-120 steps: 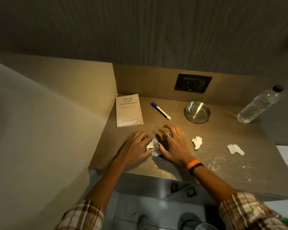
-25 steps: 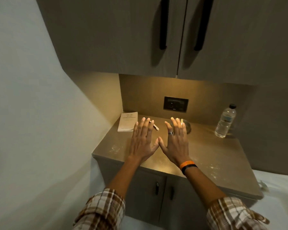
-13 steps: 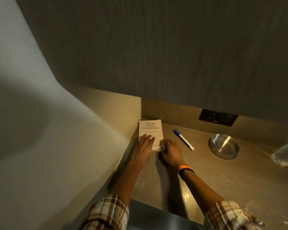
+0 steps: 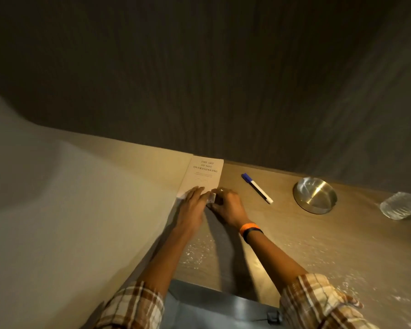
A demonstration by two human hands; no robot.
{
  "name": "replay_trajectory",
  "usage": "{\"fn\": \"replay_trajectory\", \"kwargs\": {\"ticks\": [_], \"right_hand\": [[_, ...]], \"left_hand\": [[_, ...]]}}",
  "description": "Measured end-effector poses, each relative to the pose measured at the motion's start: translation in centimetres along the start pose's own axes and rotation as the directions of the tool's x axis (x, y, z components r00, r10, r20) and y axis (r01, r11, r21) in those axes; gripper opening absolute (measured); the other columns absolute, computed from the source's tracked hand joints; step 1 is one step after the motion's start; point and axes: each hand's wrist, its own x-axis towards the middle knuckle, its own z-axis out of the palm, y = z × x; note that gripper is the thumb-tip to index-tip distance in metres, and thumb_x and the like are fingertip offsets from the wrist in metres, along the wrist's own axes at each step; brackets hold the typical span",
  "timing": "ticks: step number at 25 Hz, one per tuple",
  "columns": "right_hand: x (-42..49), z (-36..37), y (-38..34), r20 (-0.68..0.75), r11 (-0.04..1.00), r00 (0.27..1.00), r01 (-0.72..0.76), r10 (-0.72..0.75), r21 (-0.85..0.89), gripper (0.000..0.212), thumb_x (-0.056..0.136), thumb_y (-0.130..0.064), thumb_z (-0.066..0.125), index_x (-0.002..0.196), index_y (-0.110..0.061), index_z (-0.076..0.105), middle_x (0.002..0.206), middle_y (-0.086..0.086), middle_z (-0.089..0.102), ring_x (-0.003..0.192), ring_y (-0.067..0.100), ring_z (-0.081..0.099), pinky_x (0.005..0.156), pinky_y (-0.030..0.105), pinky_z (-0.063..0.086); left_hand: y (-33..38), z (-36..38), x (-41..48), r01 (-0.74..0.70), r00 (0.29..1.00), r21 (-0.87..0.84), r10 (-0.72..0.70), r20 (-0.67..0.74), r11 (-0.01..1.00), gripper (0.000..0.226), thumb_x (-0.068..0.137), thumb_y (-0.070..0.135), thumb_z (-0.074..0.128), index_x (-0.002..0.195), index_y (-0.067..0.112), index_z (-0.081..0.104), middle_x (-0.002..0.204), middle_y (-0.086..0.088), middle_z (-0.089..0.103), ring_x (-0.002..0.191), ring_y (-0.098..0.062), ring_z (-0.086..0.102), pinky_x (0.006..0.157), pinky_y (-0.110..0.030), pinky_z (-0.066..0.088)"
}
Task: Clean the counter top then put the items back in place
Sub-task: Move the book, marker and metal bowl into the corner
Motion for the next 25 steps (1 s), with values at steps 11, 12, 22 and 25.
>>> {"fn": "replay_trajectory", "kwargs": {"ticks": [11,12,22,25], "right_hand": [[-7.7,-13.7,14.0,-0.465,0.761,0.766,-0.596,0.443,-0.256,0.051,0.085,-0.056,0.065,0.111,-0.013,0.070,0.129,0.021,0.050,0.116,0.039,0.044,0.089,0.050,0.051],[-8.3,-14.2,15.1,-0.433,0.723,0.778,-0.607,0.455,-0.330,0.055,0.082,-0.063,0.064,0.106,-0.014,0.071,0.127,0.020,0.051,0.114,0.039,0.044,0.085,0.049,0.053],[-8.7,-10.3,13.1,-0.375,0.911,0.881,-0.373,0.289,-0.174,0.011,0.090,-0.019,0.068,0.090,-0.009,0.072,0.111,0.012,0.058,0.091,0.030,0.061,0.067,0.036,0.052],[-6.7,-7.9,10.9,-0.294,0.939,0.930,-0.283,0.219,-0.194,0.011,0.084,-0.010,0.067,0.095,-0.008,0.069,0.109,0.016,0.058,0.094,0.032,0.058,0.076,0.038,0.049]], "left_hand": [[16.5,5.7,6.4,-0.109,0.963,0.014,0.102,0.250,0.994,0.044,0.090,0.036,0.066,0.132,0.026,0.056,0.146,-0.007,0.040,0.122,-0.032,0.045,0.100,-0.047,0.044],[17.1,6.4,6.8,-0.121,0.959,0.000,0.117,0.257,0.993,0.034,0.091,0.032,0.066,0.124,0.021,0.062,0.136,-0.006,0.049,0.119,-0.032,0.048,0.097,-0.046,0.046],[12.8,4.0,5.0,-0.339,0.931,0.202,0.297,0.213,0.919,0.014,0.090,0.001,0.060,0.103,0.004,0.065,0.102,-0.012,0.065,0.093,-0.030,0.066,0.074,-0.038,0.055],[10.7,2.7,3.8,-0.176,0.979,0.061,0.168,0.111,0.983,0.012,0.092,0.005,0.062,0.103,0.007,0.066,0.105,-0.010,0.067,0.094,-0.025,0.067,0.080,-0.036,0.057]]}}
